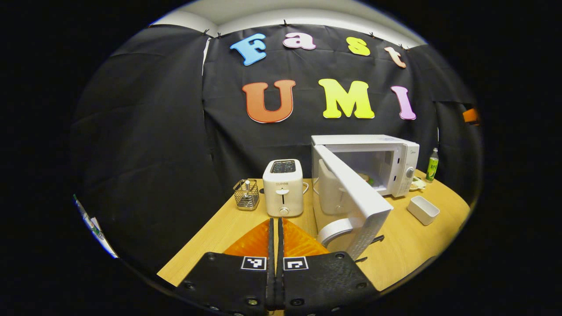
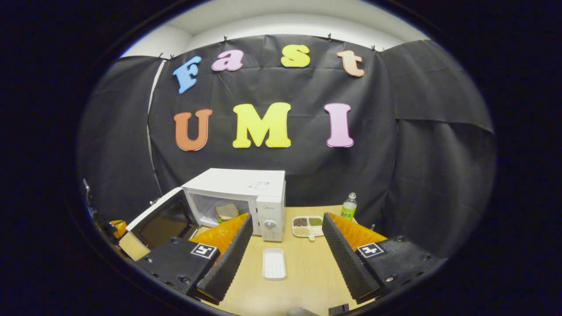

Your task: Open the microwave oven with the left hand, put the food in, and close the microwave oven.

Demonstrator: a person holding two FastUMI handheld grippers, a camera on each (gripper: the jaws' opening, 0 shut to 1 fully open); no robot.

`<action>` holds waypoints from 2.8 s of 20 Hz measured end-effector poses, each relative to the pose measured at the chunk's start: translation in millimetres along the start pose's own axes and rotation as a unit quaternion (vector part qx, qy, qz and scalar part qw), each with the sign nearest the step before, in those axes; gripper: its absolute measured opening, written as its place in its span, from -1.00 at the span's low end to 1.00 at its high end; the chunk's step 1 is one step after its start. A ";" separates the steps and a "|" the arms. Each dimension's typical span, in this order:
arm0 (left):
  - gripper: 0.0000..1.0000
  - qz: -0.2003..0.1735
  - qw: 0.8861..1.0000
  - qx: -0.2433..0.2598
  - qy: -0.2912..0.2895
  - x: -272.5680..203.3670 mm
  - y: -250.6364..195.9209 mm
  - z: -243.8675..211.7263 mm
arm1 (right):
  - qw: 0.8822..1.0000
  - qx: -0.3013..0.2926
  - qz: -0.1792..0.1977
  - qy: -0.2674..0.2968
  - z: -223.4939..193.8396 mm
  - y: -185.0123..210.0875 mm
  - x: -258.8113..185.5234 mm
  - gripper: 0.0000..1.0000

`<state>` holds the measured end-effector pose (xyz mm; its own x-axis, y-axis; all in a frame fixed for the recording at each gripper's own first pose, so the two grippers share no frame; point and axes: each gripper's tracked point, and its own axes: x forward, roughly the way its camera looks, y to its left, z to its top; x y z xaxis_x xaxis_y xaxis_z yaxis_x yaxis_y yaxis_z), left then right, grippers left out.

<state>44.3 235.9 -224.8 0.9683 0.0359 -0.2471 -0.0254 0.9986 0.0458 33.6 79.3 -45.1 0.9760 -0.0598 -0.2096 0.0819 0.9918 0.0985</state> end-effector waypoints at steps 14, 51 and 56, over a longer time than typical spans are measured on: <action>-1.00 -0.060 0.998 0.016 -0.010 5.4 -57.8 -6.6 | 1.000 -0.004 0.008 0.016 -3.1 -1.7 -9.7 0.84; -1.00 -0.225 0.973 0.040 -0.039 146.1 -360.3 64.8 | 0.997 0.016 -0.037 0.062 -13.1 -118.0 30.2 1.00; -1.00 -0.221 0.974 0.034 -0.038 179.4 -379.0 73.2 | 0.996 0.015 -0.049 0.069 -17.2 -131.9 33.2 1.00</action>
<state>245.8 -138.9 -215.7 0.8963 -0.4029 -0.1854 0.4125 0.9109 0.0147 51.7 -51.6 -81.8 0.9260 -0.1373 -0.3518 0.1828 0.9781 0.0994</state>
